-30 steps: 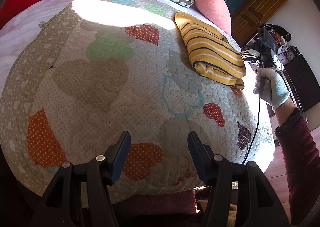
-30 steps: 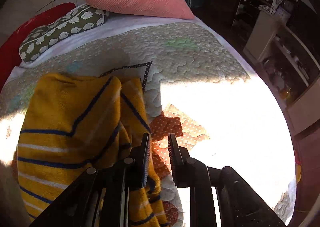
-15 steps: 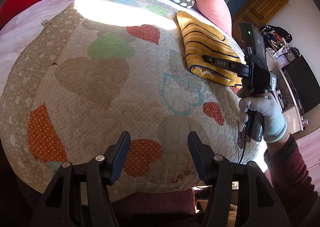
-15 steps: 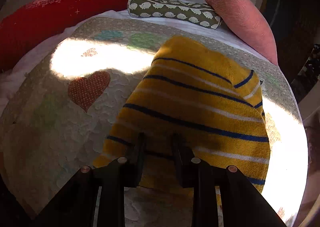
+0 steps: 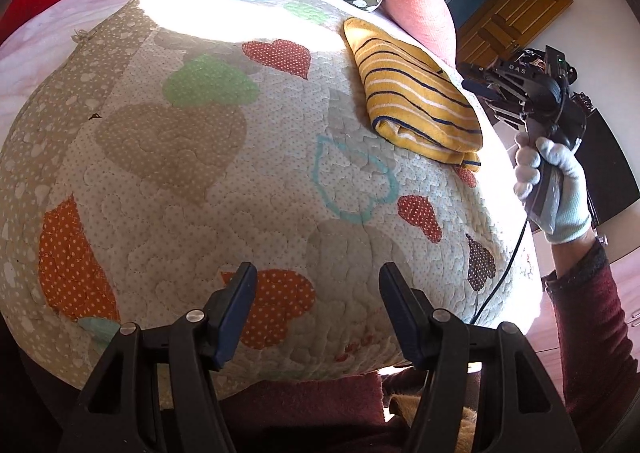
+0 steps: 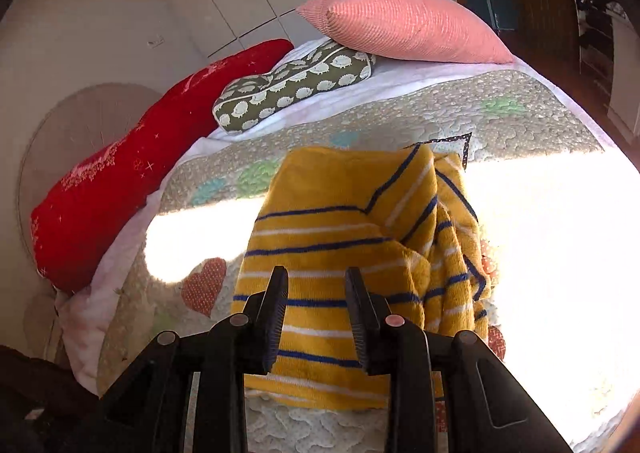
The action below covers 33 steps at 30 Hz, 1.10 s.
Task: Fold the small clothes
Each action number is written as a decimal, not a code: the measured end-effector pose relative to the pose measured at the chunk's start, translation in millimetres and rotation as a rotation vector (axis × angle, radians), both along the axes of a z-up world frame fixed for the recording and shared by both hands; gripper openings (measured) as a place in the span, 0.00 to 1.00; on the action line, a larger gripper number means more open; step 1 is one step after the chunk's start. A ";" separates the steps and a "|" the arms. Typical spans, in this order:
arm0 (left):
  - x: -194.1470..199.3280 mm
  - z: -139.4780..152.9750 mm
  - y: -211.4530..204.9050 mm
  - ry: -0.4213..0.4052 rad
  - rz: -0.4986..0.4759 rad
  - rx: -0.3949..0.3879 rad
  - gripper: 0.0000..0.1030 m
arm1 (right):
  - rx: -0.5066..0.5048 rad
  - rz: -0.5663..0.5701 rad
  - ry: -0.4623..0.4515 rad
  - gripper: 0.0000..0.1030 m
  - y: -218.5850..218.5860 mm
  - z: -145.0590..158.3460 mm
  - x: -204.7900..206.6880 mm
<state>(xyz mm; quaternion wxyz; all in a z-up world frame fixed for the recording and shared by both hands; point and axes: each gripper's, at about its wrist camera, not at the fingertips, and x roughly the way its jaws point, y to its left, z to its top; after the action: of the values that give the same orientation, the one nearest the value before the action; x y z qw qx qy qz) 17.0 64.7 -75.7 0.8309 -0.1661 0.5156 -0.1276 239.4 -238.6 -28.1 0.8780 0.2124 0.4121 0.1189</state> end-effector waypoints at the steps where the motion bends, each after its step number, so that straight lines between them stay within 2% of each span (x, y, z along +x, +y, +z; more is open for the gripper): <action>1: -1.5 0.5 -0.3 -0.002 0.001 0.005 0.60 | 0.043 -0.009 0.020 0.34 -3.5 -5.0 12.9; 2: -0.9 0.6 -0.8 -0.003 0.001 0.011 0.60 | 0.063 -0.008 0.054 0.41 -5.5 -15.1 25.1; 3: -1.4 1.2 -0.7 -0.005 0.004 0.019 0.60 | 0.037 -0.010 0.100 0.42 -6.7 -27.8 35.2; 4: -1.5 1.8 -0.1 -0.007 0.007 0.029 0.60 | -0.062 -0.030 0.154 0.39 -8.4 -40.1 45.7; 5: -2.3 2.6 1.2 -0.010 0.011 0.041 0.60 | -0.168 -0.055 0.168 0.30 -9.3 -47.4 48.6; 7: -2.5 3.6 3.3 -0.015 0.023 0.073 0.60 | -0.314 -0.094 0.110 0.29 -8.4 -42.0 42.4; 8: -2.4 3.9 3.7 -0.016 0.028 0.093 0.61 | -0.408 -0.134 0.110 0.42 -6.9 -39.0 37.5; 9: -1.8 4.1 3.7 -0.016 0.032 0.111 0.61 | -0.459 -0.151 0.099 0.52 -7.0 -36.3 30.2; 10: -1.2 3.7 3.7 -0.016 0.035 0.126 0.61 | -0.457 -0.154 0.080 0.58 -9.9 -32.6 19.3; 13: -0.8 3.4 -1.3 -0.024 0.038 0.173 0.61 | -0.313 -0.128 0.038 0.58 -26.7 -25.7 -27.0; 16: -2.7 6.6 -12.9 -0.045 0.029 0.238 0.61 | -0.225 -0.136 0.046 0.58 -43.1 -36.1 -82.5; 20: -12.0 18.5 -35.1 -0.101 0.004 0.338 0.61 | -0.192 -0.176 0.052 0.58 -50.8 -55.8 -159.5; 25: -24.8 33.4 -58.2 -0.156 -0.021 0.414 0.61 | -0.047 -0.279 0.010 0.58 -67.2 -62.5 -237.1; 27: -29.2 39.3 -66.9 -0.171 -0.032 0.429 0.61 | -0.080 -0.279 -0.004 0.58 -68.9 -51.8 -248.5; 30: -35.2 48.1 -80.6 -0.201 -0.049 0.458 0.61 | -0.195 -0.294 -0.103 0.59 -66.8 -21.4 -268.9; 33: -34.8 53.8 -90.8 -0.211 -0.060 0.474 0.61 | -0.267 -0.305 -0.194 0.65 -59.9 2.8 -285.1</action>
<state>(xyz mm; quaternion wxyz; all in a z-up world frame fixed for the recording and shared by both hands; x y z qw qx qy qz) -17.8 -26.2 -21.9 0.8917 0.0626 0.4461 -0.0445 -45.8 -298.6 -25.3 0.9417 0.1418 0.3008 -0.0508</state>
